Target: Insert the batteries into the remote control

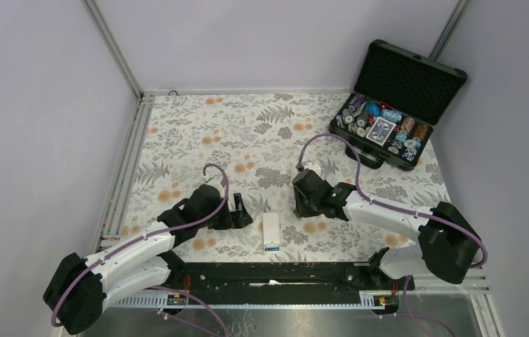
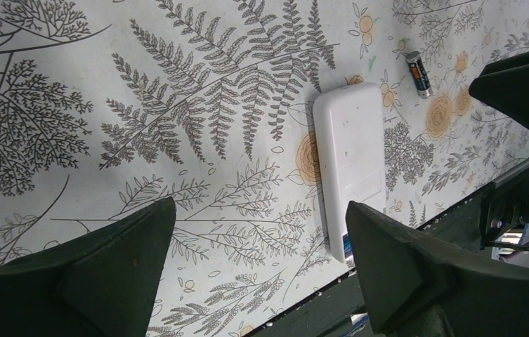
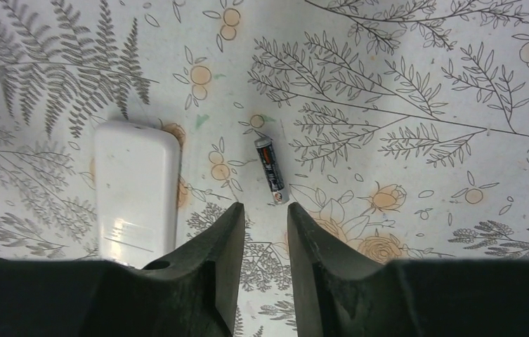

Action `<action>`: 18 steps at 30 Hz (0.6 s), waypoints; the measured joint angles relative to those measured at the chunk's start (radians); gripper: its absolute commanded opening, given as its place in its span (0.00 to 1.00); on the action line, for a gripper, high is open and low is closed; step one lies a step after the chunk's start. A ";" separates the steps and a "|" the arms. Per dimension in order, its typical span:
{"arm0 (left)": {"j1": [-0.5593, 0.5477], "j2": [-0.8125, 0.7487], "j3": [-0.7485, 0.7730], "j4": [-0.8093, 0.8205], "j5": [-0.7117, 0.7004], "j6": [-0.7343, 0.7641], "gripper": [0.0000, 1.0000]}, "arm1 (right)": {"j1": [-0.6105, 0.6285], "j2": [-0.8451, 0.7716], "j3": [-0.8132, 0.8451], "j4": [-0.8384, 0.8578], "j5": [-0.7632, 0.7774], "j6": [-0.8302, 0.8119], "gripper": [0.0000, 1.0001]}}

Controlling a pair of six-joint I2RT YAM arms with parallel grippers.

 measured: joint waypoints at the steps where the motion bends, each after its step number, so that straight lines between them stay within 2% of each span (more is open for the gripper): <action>1: 0.000 0.000 0.000 0.002 0.003 0.000 0.99 | 0.000 0.003 0.000 -0.007 0.000 -0.008 0.38; 18: 0.000 0.000 -0.020 0.027 0.033 -0.016 0.99 | 0.000 0.206 0.072 -0.031 -0.032 -0.132 0.38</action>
